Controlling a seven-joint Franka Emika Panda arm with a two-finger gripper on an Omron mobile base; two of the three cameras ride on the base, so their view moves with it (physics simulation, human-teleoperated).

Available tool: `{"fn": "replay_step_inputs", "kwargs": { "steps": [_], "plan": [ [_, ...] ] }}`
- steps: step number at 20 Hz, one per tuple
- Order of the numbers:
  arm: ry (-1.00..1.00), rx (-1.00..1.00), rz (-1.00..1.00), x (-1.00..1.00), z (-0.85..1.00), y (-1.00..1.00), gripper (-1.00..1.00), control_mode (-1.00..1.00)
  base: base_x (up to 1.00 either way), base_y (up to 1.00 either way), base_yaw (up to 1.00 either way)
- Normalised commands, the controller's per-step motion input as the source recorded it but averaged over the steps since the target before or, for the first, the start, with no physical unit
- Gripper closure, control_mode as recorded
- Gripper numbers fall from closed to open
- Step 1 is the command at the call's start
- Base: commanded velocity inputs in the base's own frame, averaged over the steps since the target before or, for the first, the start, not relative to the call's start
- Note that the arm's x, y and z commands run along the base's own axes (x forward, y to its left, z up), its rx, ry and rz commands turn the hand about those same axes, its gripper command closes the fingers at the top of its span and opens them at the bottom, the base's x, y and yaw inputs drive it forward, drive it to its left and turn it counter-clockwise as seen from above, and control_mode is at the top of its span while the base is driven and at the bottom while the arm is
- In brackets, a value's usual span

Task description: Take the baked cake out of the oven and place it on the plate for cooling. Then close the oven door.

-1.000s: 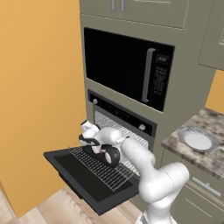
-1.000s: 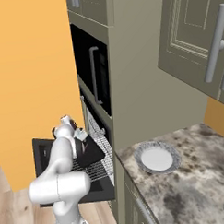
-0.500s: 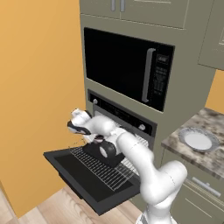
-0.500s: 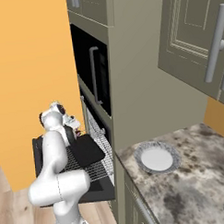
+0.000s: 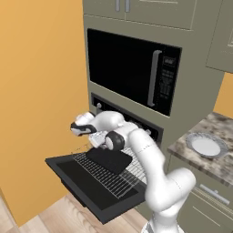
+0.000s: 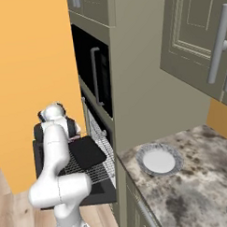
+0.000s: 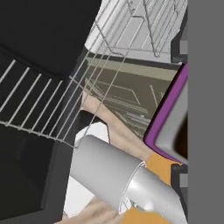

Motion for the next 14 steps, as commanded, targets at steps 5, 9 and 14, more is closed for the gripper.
{"fn": "replay_step_inputs", "kwargs": {
  "steps": [5, 9, 14],
  "plan": [
    [0.05, 0.00, 0.02, -1.00, 0.39, -0.61, 1.00, -1.00, 0.00, 0.00, 0.00],
    [0.00, 0.00, 0.02, -1.00, 0.58, -0.51, 1.00, -1.00, 0.00, 0.00, 0.00],
    [-0.17, 0.00, 0.04, -1.00, 0.73, -0.36, 1.00, -1.00, 0.00, 0.00, 0.00]
  ]
}}
